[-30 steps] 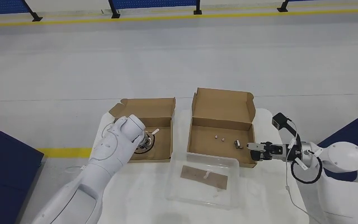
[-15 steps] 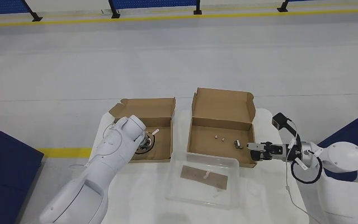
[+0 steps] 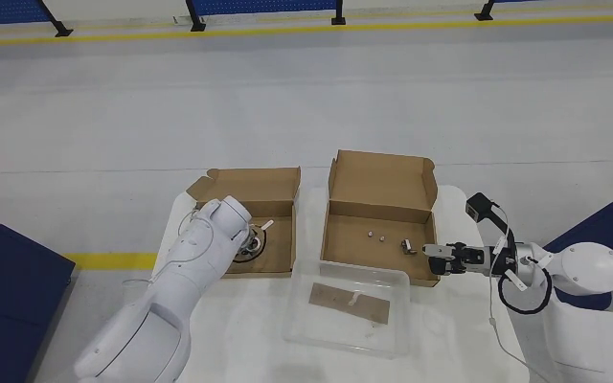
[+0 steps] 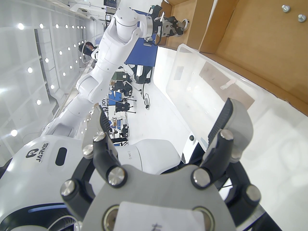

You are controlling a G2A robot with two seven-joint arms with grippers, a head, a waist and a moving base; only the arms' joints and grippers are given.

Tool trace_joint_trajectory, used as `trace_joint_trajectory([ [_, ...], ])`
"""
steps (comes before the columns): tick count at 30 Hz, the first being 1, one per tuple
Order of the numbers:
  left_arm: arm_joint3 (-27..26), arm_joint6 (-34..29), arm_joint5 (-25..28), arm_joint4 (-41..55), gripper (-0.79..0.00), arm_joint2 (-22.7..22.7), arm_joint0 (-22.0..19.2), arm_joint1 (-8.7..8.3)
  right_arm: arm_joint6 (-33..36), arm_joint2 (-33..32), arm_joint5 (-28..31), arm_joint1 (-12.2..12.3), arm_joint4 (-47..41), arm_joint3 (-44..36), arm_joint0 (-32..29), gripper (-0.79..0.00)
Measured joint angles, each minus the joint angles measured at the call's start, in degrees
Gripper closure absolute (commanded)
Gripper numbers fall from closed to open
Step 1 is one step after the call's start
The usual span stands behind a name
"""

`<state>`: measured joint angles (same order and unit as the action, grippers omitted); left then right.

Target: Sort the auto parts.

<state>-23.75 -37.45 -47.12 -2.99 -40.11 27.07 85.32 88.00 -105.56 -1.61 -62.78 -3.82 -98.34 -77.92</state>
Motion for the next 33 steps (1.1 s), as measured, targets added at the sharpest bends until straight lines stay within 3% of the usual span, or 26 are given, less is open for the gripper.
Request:
trace_joint_trajectory([
  [9,-0.5,-0.1,0.4,0.3,-0.237,-1.4,-0.4,-0.21,0.0,0.0,0.0,0.0,0.0,0.0,0.0,-0.785],
  [14,-2.8,0.1,-0.2,0.3,-0.379,-2.8,-0.1,-1.00,0.0,0.0,0.0,0.0,0.0,0.0,0.0,-0.785],
  [16,-4.0,0.2,-0.3,0.6,-0.554,-3.9,0.0,-1.59,0.0,0.0,0.0,0.0,0.0,0.0,0.0,-0.785],
  [18,-5.9,-0.1,-0.4,0.6,-0.785,-5.0,0.3,-2.34,0.0,0.0,0.0,0.0,0.0,0.0,0.0,-0.785],
  [23,-11.5,-3.3,-1.6,-1.9,-0.785,-5.5,1.2,-3.93,0.0,0.0,0.0,0.0,0.0,0.0,0.0,-0.785],
  [33,-11.1,-3.1,-1.6,-1.9,-0.785,-5.5,1.2,-3.91,0.0,0.0,0.0,0.0,0.0,0.0,0.0,-0.785],
])
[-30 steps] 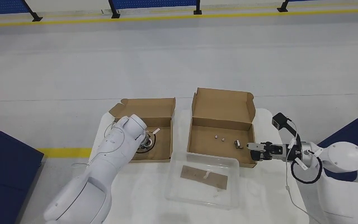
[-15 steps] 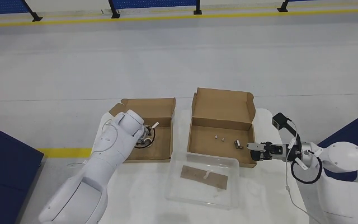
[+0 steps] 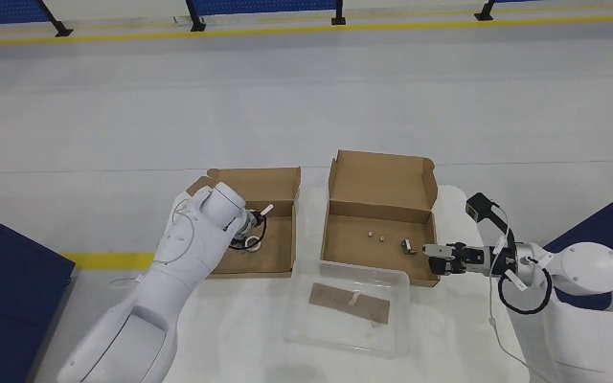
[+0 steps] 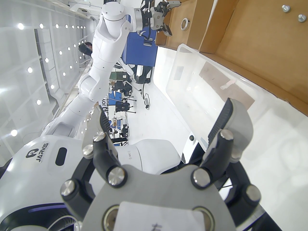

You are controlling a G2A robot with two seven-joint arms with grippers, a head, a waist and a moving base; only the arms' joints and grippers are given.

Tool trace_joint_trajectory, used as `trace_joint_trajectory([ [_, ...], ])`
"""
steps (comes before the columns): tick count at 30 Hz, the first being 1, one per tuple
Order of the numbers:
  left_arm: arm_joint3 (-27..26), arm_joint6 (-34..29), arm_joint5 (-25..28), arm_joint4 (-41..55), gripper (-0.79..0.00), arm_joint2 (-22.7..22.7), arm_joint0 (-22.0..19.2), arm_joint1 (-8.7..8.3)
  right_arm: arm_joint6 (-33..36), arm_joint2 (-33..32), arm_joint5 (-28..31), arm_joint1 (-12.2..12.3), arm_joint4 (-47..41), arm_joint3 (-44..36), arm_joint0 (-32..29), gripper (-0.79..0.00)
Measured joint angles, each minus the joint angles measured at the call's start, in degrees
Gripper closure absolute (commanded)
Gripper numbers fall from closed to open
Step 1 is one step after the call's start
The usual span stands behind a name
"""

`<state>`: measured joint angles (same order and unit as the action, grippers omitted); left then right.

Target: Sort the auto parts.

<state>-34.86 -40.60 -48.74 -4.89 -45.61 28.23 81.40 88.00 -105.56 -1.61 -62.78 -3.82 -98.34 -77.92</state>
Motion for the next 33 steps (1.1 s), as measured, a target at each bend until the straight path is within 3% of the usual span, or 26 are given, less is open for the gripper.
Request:
trace_joint_trajectory([
  [6,-1.6,1.1,4.3,4.6,-0.785,-5.1,1.3,-1.32,0.0,0.0,0.0,0.0,0.0,0.0,0.0,-0.785],
  [11,-9.0,-2.6,7.2,8.3,-0.785,-12.3,5.2,-4.52,0.0,0.0,0.0,0.0,0.0,0.0,0.0,-0.785],
  [15,-20.2,-6.7,7.0,9.8,-0.785,-19.0,11.8,-7.60,0.0,0.0,0.0,0.0,0.0,0.0,0.0,-0.785],
  [19,-36.2,-9.6,4.5,9.4,-0.785,-25.9,21.1,-10.50,0.0,0.0,0.0,0.0,0.0,0.0,0.0,-0.785],
  [25,-54.7,-12.9,3.8,10.8,-0.785,-32.9,32.4,-12.81,0.0,0.0,0.0,0.0,0.0,0.0,0.0,-0.785],
  [33,-66.3,-18.2,6.2,15.9,-0.785,-38.1,39.7,-14.33,0.0,0.0,0.0,0.0,0.0,0.0,0.0,-0.785],
])
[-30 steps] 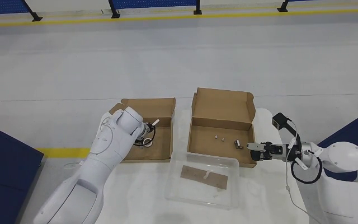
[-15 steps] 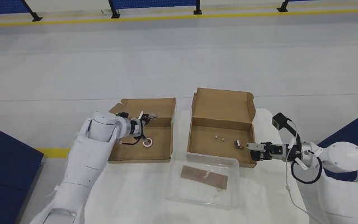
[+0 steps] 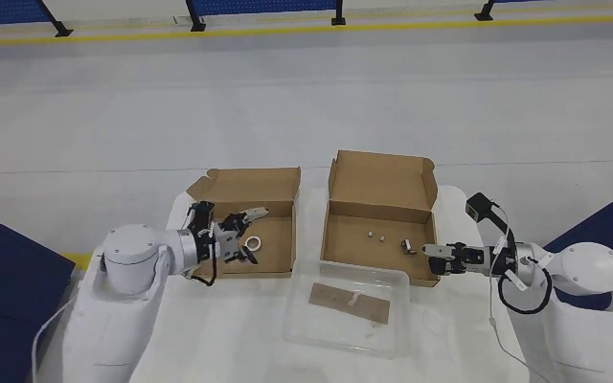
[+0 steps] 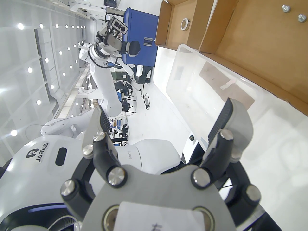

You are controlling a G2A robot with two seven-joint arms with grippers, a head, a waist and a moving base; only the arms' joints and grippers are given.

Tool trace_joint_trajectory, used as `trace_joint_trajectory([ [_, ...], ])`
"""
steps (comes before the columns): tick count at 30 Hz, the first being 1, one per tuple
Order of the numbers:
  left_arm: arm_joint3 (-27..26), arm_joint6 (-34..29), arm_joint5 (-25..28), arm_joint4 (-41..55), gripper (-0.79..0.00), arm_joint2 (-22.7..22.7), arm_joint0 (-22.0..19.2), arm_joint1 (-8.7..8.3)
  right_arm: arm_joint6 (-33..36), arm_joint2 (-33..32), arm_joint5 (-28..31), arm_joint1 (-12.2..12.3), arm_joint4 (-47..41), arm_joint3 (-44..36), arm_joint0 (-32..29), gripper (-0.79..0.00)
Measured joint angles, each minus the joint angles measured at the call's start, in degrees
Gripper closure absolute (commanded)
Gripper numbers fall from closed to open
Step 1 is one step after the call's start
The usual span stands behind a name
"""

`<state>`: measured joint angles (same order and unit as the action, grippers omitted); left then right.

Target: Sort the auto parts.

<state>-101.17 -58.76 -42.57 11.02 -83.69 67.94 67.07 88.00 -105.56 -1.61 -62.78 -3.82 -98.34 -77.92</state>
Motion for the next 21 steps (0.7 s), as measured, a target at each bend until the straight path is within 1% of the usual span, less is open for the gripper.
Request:
trace_joint_trajectory([
  [4,-3.8,-1.0,0.2,1.1,-0.785,-1.5,2.4,-0.66,0.0,0.0,0.0,0.0,0.0,0.0,0.0,-0.785],
  [7,-5.5,-1.4,0.1,1.0,-0.785,-1.6,3.2,-0.95,0.0,0.0,0.0,0.0,0.0,0.0,0.0,-0.784],
  [21,-5.4,-1.4,0.1,1.0,-0.785,-1.6,3.1,-0.94,0.0,0.0,0.0,0.0,0.0,0.0,0.0,-0.784],
])
